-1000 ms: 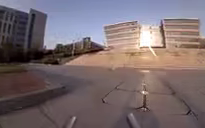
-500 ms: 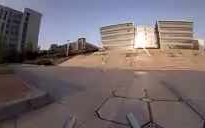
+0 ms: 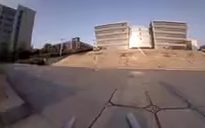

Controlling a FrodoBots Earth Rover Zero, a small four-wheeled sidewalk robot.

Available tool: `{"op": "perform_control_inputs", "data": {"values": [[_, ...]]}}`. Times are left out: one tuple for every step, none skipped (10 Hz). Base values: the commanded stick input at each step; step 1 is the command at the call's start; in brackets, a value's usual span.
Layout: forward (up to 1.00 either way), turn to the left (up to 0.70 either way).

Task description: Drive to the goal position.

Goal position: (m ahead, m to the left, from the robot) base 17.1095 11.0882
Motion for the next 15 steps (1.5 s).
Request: {"op": "perform_control_inputs", "data": {"values": [[0.7, 0.14], [0.7, 0.14], [0.7, 0.14], [0.7, 0.14], [0.7, 0.14], [0.7, 0.14], [0.7, 0.14], [0.7, 0.14], [0.7, 0.14], [0.7, 0.14], [0.7, 0.14], [0.7, 0.14], [0.7, 0.14], [0.7, 0.14], [0.7, 0.14]]}}
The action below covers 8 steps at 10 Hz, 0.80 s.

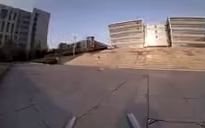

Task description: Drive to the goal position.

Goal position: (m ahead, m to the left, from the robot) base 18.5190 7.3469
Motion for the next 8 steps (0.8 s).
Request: {"op": "perform_control_inputs", "data": {"values": [[0.7, 0.14], [0.7, 0.14], [0.7, 0.14], [0.7, 0.14], [0.7, 0.14], [0.7, 0.14], [0.7, 0.14], [0.7, 0.14]]}}
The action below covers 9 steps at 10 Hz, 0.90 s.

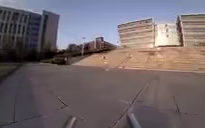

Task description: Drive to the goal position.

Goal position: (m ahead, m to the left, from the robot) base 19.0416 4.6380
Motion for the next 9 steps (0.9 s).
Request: {"op": "perform_control_inputs", "data": {"values": [[0.7, 0.14], [0.7, 0.14], [0.7, 0.14], [0.7, 0.14], [0.7, 0.14], [0.7, 0.14], [0.7, 0.14], [0.7, 0.14], [0.7, 0.14]]}}
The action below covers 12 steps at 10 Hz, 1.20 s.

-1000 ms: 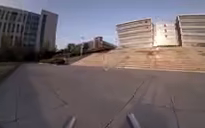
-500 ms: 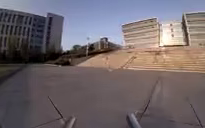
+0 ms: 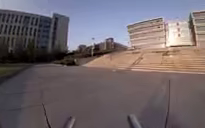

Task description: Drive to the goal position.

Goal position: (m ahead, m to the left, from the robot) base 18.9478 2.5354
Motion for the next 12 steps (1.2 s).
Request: {"op": "perform_control_inputs", "data": {"values": [[0.7, 0.14], [0.7, 0.14], [0.7, 0.14], [0.7, 0.14], [0.7, 0.14], [0.7, 0.14], [0.7, 0.14], [0.7, 0.14], [0.7, 0.14], [0.7, 0.14], [0.7, 0.14], [0.7, 0.14]]}}
